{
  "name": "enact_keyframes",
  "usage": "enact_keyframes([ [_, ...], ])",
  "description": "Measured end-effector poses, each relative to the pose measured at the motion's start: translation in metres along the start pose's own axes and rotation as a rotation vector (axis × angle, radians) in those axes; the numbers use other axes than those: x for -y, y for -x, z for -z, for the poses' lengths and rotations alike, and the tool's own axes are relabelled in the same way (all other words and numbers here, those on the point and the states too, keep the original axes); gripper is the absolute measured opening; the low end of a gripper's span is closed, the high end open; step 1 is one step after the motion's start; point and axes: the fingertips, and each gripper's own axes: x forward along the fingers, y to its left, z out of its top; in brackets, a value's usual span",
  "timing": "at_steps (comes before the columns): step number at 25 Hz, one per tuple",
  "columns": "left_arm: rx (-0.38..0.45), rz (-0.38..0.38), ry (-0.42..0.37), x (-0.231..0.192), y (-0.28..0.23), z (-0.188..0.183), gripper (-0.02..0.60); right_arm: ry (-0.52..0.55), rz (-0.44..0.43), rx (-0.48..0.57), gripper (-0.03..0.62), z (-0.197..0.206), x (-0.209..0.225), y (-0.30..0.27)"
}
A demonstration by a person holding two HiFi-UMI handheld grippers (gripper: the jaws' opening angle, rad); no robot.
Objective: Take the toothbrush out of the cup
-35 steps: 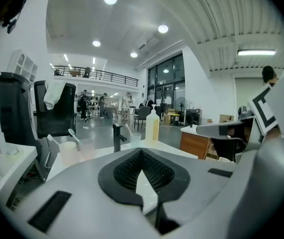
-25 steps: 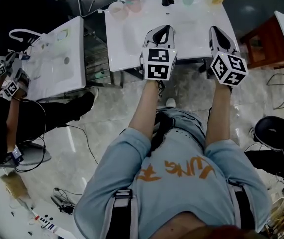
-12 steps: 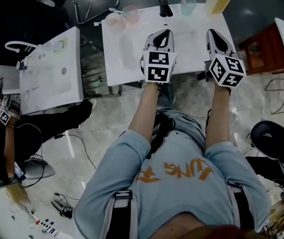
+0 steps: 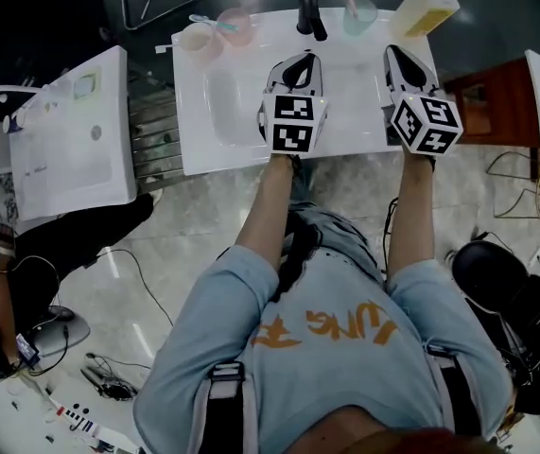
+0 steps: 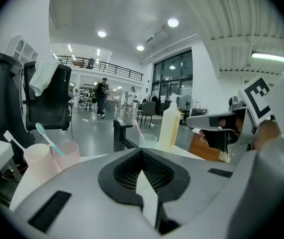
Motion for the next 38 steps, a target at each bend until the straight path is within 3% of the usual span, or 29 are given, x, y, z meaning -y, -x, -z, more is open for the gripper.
enact_keyframes([
  [11,-0.050,-0.045,0.062,-0.041,-0.029,0.020,0.008,0.125,-0.077,-0.074,0.029,-0.004,0.002,-0.074],
  [38,-0.094,-0.101,0.173,-0.101,-0.060,0.052,0.008,0.342,-0.104,-0.296,0.038,0.015,0.019,-0.203],
])
